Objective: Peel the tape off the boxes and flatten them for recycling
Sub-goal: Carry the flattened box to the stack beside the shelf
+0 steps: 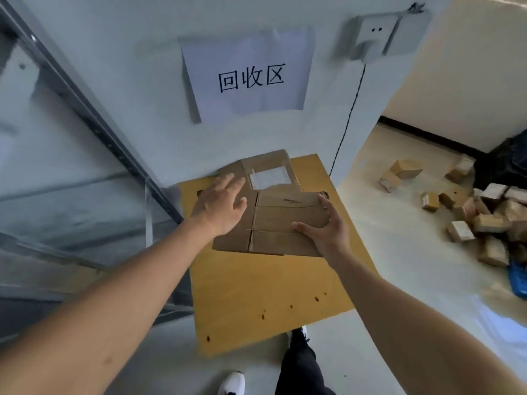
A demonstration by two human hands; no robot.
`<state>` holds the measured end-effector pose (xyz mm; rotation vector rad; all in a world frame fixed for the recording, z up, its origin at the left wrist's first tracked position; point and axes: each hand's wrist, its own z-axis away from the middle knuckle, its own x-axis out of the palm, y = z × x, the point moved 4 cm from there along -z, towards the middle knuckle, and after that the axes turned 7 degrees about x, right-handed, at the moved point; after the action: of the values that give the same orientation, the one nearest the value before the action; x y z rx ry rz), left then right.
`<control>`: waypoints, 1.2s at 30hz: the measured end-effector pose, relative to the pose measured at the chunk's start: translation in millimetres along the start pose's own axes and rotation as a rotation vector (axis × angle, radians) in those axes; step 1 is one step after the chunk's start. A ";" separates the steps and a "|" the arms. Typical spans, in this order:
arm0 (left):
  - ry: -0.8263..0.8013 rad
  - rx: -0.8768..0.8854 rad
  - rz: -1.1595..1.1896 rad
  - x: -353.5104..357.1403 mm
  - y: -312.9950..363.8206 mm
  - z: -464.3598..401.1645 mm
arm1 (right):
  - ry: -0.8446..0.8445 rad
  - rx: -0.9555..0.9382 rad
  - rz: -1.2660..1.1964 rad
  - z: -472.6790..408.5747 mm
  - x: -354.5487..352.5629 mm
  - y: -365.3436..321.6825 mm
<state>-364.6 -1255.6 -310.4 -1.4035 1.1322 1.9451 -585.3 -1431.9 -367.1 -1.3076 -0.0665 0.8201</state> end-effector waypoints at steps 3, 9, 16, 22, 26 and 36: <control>0.000 -0.106 0.007 10.7 -10.4 -23.2 | -0.109 -0.014 0.051 -50.6 8.4 -7.5; -0.008 -0.234 0.019 29.1 -24.8 -62.9 | -0.227 -0.038 0.113 -132.4 35.2 -22.9; -0.002 -0.256 0.075 57.1 -48.5 -118.2 | -0.277 -0.032 0.142 -200.2 80.9 -24.0; -0.042 -0.228 0.092 98.7 -77.4 -153.5 | -0.267 -0.005 0.161 -240.6 105.0 -7.7; -0.098 -0.206 0.109 124.9 -86.2 -162.7 | -0.271 -0.032 0.250 -254.9 111.6 1.9; -0.148 -0.281 0.061 149.1 -76.5 -170.1 | -0.115 -0.248 1.037 -257.2 130.6 -14.6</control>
<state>-268.6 -1368.8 -497.4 -1.3467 0.8696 2.2808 -359.9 -1570.2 -483.1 -1.5119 0.4715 1.8058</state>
